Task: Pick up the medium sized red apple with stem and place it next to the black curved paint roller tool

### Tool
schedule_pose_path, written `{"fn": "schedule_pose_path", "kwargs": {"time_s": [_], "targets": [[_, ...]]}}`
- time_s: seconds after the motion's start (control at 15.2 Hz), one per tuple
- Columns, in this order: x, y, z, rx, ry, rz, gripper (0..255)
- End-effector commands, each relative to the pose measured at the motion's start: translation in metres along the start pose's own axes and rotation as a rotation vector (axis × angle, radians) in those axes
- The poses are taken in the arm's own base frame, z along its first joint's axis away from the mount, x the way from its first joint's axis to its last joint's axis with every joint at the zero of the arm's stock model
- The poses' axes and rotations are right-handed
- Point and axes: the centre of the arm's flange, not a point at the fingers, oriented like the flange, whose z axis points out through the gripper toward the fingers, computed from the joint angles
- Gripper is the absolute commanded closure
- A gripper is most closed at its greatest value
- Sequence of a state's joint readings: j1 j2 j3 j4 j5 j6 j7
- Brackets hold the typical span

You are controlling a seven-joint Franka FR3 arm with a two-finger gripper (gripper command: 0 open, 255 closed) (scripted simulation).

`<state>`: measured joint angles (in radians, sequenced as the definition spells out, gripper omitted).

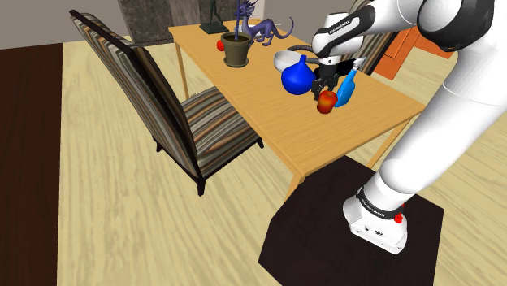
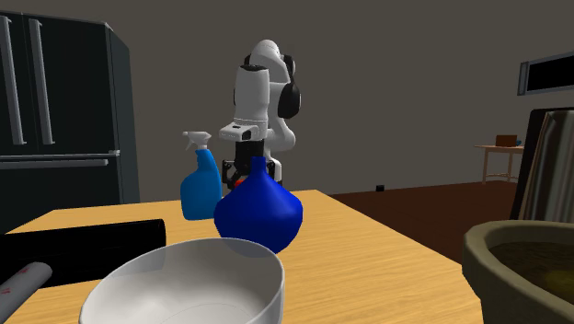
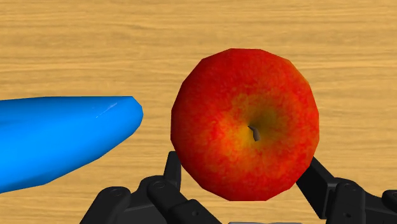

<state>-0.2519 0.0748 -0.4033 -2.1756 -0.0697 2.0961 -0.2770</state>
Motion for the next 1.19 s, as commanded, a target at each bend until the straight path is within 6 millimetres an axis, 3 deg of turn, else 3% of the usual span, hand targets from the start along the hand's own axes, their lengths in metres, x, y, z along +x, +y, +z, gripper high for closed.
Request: {"fn": "schedule_pose_path", "kwargs": {"time_s": [0.0,1.12], "targets": [[0.000,0.000,0.001,0.000,-0.002,0.000,255],[-0.015,0.004,-0.087,0.000,-0.002,0.000,255]]}}
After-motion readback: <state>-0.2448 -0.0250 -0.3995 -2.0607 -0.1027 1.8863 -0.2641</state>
